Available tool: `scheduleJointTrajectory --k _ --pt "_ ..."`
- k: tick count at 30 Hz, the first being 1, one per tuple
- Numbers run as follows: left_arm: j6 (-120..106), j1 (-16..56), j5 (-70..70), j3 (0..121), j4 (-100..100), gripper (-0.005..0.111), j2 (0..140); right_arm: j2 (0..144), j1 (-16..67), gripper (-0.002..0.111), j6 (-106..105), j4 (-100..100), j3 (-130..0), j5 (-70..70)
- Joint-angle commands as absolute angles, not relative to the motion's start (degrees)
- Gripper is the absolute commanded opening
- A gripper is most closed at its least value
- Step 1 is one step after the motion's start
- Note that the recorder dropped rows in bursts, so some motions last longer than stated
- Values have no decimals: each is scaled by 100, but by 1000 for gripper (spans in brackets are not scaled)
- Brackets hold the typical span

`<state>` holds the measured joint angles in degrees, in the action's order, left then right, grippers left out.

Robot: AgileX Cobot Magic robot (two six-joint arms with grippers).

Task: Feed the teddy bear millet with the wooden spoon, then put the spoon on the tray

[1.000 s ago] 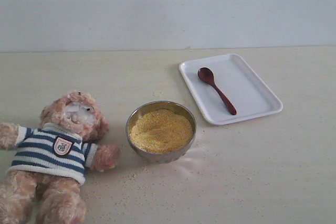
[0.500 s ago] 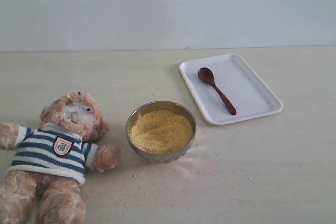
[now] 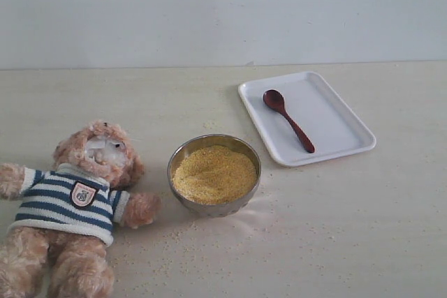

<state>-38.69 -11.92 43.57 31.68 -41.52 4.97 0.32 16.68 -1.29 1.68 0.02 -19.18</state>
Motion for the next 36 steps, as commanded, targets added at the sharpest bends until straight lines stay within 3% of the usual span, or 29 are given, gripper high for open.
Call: scheduleJointTrajectory --k 1,25,33,36 --pt "-4181 -1139 3331 2511 -4390 5 125 0 1651 0 -140 206 0 -1874" --pt "-3268 -1139 527 0 -3788 5 0 0 1651 0 -127 186 0 -1842" --pt "-2432 -1139 255 0 -2691 5 0 0 1651 0 -127 186 0 -1842" --pt "0 -1139 61 0 -515 5 0 0 1651 0 -127 186 0 -1842"
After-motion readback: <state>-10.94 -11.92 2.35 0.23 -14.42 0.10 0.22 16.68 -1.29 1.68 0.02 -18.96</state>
